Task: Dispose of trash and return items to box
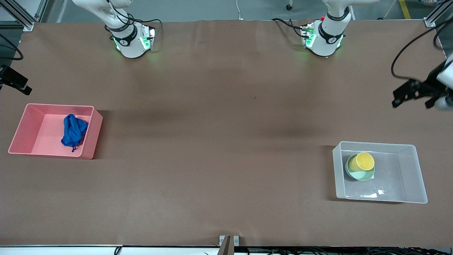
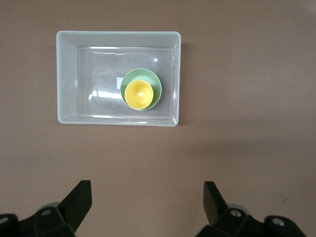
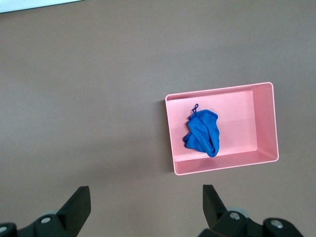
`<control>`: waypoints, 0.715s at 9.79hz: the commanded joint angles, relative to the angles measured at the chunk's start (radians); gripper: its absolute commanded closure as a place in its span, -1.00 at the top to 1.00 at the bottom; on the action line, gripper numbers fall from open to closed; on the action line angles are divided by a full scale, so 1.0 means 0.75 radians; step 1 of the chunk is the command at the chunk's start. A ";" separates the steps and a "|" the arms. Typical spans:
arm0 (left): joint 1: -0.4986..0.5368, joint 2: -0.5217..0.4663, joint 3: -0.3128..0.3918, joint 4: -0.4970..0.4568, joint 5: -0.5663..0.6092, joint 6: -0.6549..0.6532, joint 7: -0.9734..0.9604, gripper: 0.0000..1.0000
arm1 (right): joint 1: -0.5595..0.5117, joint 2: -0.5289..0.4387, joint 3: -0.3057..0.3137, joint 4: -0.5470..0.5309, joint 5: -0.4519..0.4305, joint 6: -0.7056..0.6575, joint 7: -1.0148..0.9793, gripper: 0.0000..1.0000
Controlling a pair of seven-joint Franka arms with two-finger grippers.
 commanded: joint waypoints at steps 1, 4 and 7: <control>0.010 -0.038 -0.017 -0.053 0.022 -0.007 -0.033 1.00 | 0.002 0.000 0.000 0.009 -0.019 0.001 0.007 1.00; 0.012 0.143 -0.015 0.246 0.028 -0.139 -0.015 1.00 | 0.002 0.000 0.000 0.009 -0.019 0.010 0.007 1.00; 0.010 0.167 -0.015 0.324 0.012 -0.281 -0.027 1.00 | 0.000 0.000 0.000 0.009 -0.019 0.012 0.005 1.00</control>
